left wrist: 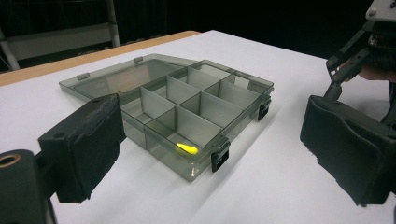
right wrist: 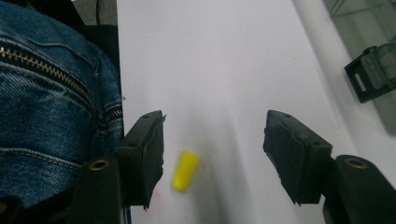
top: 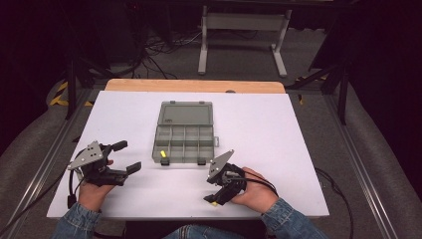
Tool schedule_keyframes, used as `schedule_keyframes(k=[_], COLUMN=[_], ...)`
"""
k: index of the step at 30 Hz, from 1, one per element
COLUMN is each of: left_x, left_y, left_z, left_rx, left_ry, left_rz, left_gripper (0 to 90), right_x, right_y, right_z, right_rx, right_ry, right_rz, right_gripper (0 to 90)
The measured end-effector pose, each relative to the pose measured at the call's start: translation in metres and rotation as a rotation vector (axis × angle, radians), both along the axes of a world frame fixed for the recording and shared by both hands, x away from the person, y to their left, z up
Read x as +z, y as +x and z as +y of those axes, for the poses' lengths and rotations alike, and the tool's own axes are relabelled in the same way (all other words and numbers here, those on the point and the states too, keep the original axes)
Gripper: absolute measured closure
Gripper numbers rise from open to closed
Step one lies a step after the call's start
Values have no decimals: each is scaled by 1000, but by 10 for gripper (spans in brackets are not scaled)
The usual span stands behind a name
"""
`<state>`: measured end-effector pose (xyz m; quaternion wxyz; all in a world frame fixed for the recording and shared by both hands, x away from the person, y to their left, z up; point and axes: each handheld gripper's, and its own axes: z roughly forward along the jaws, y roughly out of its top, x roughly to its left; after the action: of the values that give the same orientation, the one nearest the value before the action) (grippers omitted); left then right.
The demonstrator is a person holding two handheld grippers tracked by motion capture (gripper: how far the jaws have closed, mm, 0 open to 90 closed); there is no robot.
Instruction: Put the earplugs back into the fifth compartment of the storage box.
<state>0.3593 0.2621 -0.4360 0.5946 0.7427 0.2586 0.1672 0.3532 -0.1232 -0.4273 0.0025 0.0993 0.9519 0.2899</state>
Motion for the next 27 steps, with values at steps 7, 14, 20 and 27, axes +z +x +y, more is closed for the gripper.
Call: schedule_keyframes(k=[7, 14, 20, 27], left_x=[0, 0, 0, 0], left_y=[0, 0, 0, 0], left_z=[0, 0, 0, 0], left_rx=[-2, -2, -2, -1], left_ry=[-5, -7, -5, -6], left_rz=[0, 0, -1, 0], left_gripper=[68, 68, 68, 68], right_x=[-7, -11, -13, -17], right_y=[-5, -8, -10, -12], right_z=[1, 2, 4, 4], right_rx=[25, 32, 39, 48], right_ry=[-39, -61, -78, -100], right_rz=[6, 18, 6, -1], right_gripper=[432, 478, 556, 691])
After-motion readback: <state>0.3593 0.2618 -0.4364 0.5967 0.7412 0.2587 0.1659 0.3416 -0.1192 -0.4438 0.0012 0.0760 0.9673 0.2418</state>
